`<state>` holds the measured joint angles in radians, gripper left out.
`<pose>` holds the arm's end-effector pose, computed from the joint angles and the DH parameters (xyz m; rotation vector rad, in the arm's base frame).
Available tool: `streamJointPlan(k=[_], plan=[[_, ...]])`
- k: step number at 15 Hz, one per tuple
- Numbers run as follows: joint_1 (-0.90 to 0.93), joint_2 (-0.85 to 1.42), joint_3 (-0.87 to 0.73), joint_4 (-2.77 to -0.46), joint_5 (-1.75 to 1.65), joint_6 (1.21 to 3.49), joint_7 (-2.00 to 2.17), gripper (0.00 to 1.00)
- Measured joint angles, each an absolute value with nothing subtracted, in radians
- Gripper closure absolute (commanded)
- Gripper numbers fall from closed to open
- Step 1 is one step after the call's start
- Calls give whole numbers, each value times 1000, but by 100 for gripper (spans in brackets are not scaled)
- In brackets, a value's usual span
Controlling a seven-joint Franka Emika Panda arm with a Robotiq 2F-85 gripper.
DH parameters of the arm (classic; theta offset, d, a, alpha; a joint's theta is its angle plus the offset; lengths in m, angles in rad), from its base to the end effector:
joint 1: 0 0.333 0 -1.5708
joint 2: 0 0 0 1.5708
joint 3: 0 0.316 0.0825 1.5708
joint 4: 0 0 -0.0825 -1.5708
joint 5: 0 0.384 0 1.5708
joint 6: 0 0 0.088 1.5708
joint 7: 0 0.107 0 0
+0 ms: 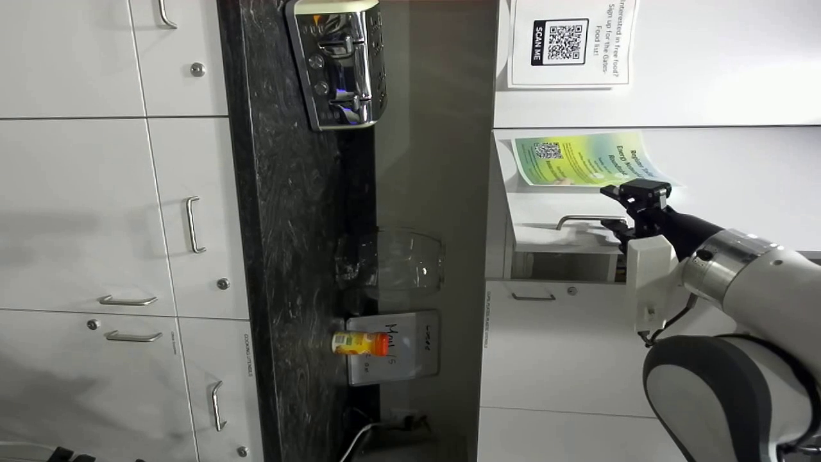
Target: Open the third cabinet door from the right
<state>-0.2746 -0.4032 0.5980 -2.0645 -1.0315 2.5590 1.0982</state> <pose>0.4577 0.2238 0.6559 2.2705 -0.0422 1.5983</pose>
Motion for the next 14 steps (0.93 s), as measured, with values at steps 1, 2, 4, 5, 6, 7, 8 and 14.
streamJointPlan(k=[1,2,4,5,6,7,8,14], plan=[[-226,-390,569,-2064,-1035,2558,1065,0],[-176,-383,545,-2064,-1035,2554,1039,0],[-91,-382,521,-2060,-1046,2532,1022,0],[-60,-386,520,-2055,-1056,2509,1029,0],[-33,-390,520,-2049,-1060,2482,1032,0],[-10,-397,520,-2044,-1062,2456,1034,0],[11,-403,518,-2039,-1062,2435,1035,0],[93,-461,425,-2038,-1052,2397,1032,0]])
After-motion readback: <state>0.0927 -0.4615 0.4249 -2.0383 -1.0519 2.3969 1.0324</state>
